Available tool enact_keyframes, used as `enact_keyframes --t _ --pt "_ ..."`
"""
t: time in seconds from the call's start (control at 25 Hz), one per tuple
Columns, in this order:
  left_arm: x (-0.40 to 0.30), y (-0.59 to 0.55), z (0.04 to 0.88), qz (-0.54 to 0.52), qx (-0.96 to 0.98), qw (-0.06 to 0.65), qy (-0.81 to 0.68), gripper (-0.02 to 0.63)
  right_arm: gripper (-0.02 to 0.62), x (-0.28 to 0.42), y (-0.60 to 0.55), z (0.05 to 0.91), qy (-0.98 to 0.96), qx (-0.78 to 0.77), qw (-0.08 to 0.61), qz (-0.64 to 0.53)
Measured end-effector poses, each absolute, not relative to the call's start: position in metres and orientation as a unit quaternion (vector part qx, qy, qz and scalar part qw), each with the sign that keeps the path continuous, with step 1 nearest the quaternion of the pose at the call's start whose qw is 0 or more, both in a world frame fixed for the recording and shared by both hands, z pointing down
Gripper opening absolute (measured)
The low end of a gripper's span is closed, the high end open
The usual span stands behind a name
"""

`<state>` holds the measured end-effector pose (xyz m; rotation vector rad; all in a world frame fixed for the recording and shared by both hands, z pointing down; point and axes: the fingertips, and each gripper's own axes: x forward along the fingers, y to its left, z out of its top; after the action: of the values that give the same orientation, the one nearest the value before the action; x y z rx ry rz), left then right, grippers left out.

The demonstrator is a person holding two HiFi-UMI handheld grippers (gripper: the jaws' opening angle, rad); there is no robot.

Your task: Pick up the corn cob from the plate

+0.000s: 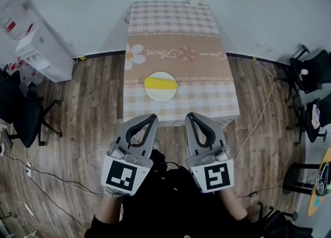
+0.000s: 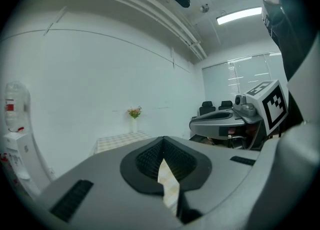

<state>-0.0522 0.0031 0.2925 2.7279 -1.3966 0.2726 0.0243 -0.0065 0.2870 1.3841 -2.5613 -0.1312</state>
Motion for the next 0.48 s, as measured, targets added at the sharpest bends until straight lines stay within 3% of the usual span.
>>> enact_keyframes --t 0.48 --pt "-0.075 -0.073 0.304 0.094 0.896 0.04 -0.431 0.012 0.044 0.013 -0.071 0.299 -0.853 0.505 0.131 -0.028"
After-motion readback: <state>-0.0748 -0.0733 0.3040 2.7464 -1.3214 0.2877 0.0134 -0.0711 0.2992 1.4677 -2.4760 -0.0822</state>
